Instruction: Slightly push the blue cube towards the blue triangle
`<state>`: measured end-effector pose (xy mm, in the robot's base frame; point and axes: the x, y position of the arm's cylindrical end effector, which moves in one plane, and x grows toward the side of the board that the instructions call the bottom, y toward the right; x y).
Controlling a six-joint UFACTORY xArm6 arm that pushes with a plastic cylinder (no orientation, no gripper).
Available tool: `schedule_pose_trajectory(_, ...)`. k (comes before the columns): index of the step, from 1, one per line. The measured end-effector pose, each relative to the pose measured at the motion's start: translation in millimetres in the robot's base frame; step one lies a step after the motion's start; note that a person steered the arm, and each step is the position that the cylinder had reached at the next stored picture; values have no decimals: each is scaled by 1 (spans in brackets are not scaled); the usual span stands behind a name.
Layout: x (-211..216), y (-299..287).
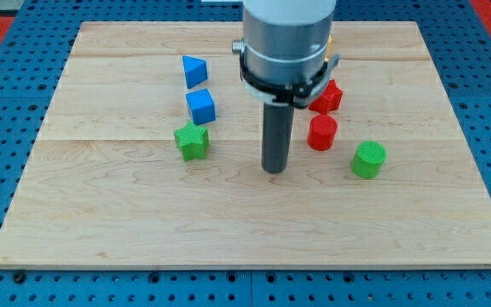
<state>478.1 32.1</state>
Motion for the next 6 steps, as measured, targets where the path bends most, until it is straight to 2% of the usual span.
schedule_pose_trajectory(1,-34,-24)
schedule_pose_trajectory(2,-46,-85)
schedule_pose_trajectory(3,-52,-107)
schedule_pose_trajectory(4,-51,-97)
schedule_pose_trajectory(5,-51,-62)
schedule_pose_trajectory(6,-62,-63)
